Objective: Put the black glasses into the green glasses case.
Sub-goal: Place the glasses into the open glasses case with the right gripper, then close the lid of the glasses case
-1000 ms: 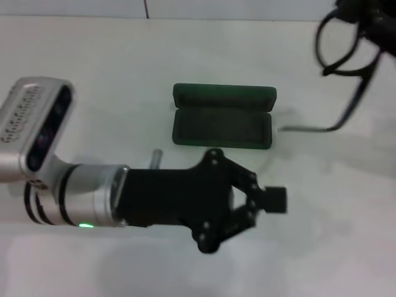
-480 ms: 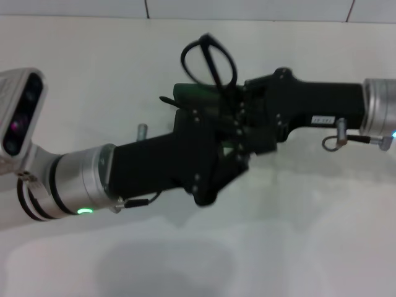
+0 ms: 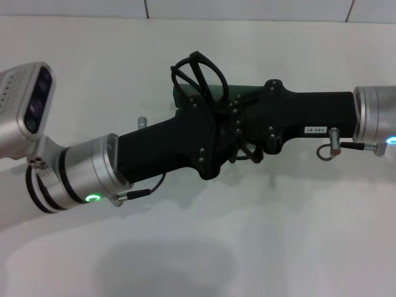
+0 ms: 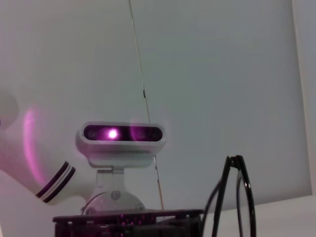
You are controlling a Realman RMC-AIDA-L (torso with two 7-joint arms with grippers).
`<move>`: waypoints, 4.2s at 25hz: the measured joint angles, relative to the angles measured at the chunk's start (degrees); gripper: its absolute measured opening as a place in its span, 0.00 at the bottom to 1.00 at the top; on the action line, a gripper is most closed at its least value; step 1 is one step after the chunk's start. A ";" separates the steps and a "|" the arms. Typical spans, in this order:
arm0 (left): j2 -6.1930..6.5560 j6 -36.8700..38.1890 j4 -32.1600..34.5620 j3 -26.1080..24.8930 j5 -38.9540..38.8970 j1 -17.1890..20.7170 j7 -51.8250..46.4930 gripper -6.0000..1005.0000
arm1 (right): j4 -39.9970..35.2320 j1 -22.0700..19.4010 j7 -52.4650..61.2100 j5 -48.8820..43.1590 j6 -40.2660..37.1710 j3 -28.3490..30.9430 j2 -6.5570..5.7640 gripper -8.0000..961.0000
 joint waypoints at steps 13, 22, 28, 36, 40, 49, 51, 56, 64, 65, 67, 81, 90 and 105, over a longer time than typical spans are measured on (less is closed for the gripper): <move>0.09 -0.11 0.10 0.11 0.12 0.63 -0.23 0.03 | 0.06 0.11 0.22 -0.07 0.58 -0.24 -0.38 0.21; 1.33 3.55 0.77 -0.18 0.35 5.03 0.43 0.03 | -13.75 0.80 14.44 -19.60 5.68 -0.20 -1.52 0.21; 1.74 4.21 0.81 -0.24 -0.03 7.83 1.76 0.03 | -25.07 6.67 29.52 -44.25 7.84 -4.20 -0.21 0.22; 1.14 4.26 0.81 -0.25 0.21 8.97 3.50 0.03 | -22.62 16.41 35.66 -56.59 11.54 -11.21 -0.01 0.22; 1.05 4.13 0.66 -0.25 0.25 9.50 3.59 0.03 | -18.56 19.76 35.93 -57.29 15.67 -16.17 0.06 0.23; 0.85 4.03 0.40 -0.19 0.28 9.71 3.64 0.03 | -17.62 19.95 38.87 -57.24 27.17 -28.64 0.04 0.23; 0.80 4.03 0.39 -0.20 0.28 9.70 3.64 0.03 | -17.54 19.80 38.96 -57.31 28.53 -29.51 0.04 0.23; 0.78 4.04 0.30 -0.24 0.28 9.67 3.46 0.03 | -17.46 19.72 39.04 -57.87 29.64 -30.00 0.04 0.24; 0.59 4.08 0.23 -0.08 0.04 9.30 2.97 0.03 | -17.56 18.82 39.07 -59.88 32.78 -33.16 0.04 0.24; 0.58 4.09 0.20 -0.06 0.04 9.31 2.92 0.03 | -17.56 18.75 39.07 -59.88 33.12 -33.44 0.04 0.24; 0.58 4.13 0.17 -0.12 0.00 9.34 2.78 0.03 | -17.56 18.64 39.05 -59.88 33.83 -34.08 0.04 0.25; 0.61 4.19 0.20 -0.25 -0.16 9.71 2.44 0.03 | -19.44 18.75 42.40 -59.99 33.83 -34.99 0.04 0.25; 1.11 4.51 0.70 -2.36 -0.40 10.45 2.68 0.03 | -26.66 13.52 44.02 -60.55 30.44 -34.10 0.04 0.49; 10.92 -1.34 13.85 -10.70 1.88 4.75 -14.10 0.03 | -44.00 -12.95 36.92 -32.19 9.69 -15.78 0.01 0.46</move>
